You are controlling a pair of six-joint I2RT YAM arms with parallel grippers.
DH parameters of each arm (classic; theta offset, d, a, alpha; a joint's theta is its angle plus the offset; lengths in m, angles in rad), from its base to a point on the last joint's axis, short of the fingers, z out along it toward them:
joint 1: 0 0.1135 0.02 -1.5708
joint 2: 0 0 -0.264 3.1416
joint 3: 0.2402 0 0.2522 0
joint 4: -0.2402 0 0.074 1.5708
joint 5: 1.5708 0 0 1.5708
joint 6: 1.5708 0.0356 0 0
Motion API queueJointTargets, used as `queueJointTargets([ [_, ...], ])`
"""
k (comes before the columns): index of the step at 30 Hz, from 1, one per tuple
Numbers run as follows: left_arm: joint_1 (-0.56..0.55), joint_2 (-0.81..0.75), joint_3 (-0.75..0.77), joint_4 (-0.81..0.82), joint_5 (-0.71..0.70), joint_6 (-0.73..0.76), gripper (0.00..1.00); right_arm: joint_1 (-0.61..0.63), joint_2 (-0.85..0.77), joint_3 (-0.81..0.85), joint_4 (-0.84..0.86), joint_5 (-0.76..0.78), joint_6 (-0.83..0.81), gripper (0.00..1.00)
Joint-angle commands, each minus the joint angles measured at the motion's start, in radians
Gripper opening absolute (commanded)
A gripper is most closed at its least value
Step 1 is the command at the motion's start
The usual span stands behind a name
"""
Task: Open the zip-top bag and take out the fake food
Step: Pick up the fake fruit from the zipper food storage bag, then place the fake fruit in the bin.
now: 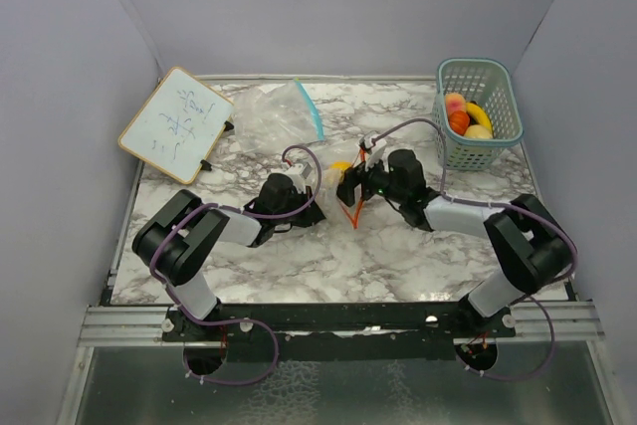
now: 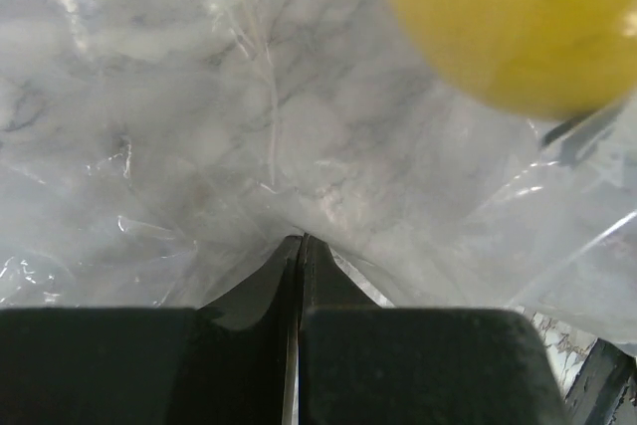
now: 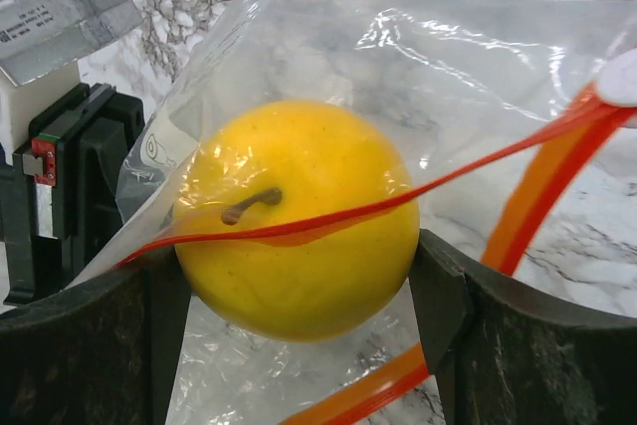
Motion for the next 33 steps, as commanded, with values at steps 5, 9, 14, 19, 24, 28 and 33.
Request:
queueJointTargets([
  [5, -0.005, 0.049, 0.018, -0.011, 0.029, 0.009, 0.0, -0.026, -0.227, -0.083, -0.211, 0.218, -0.026, 0.73],
  [9, -0.005, 0.059, 0.026, -0.006, 0.036, 0.007, 0.0, -0.05, -0.351, -0.108, -0.264, 0.305, -0.015, 0.73],
  [14, -0.005, 0.067, 0.035, -0.004, 0.043, 0.007, 0.0, -0.126, -0.445, -0.037, -0.378, 0.35, -0.016, 0.73],
  [19, -0.005, 0.072, 0.053, 0.009, 0.045, -0.005, 0.0, -0.292, -0.449, 0.097, -0.474, 0.278, -0.014, 0.73],
  [24, -0.005, 0.074, 0.057, 0.028, 0.063, -0.021, 0.0, -0.404, -0.409, 0.205, -0.489, 0.304, 0.008, 0.73],
  [28, -0.005, 0.043, 0.038, 0.02, 0.069, -0.002, 0.0, -0.469, -0.325, 0.295, -0.477, 0.393, 0.009, 0.73],
  [33, -0.005, -0.022, 0.02, -0.029, 0.04, 0.035, 0.0, -0.578, -0.245, 0.354, -0.432, 0.425, 0.026, 0.73],
])
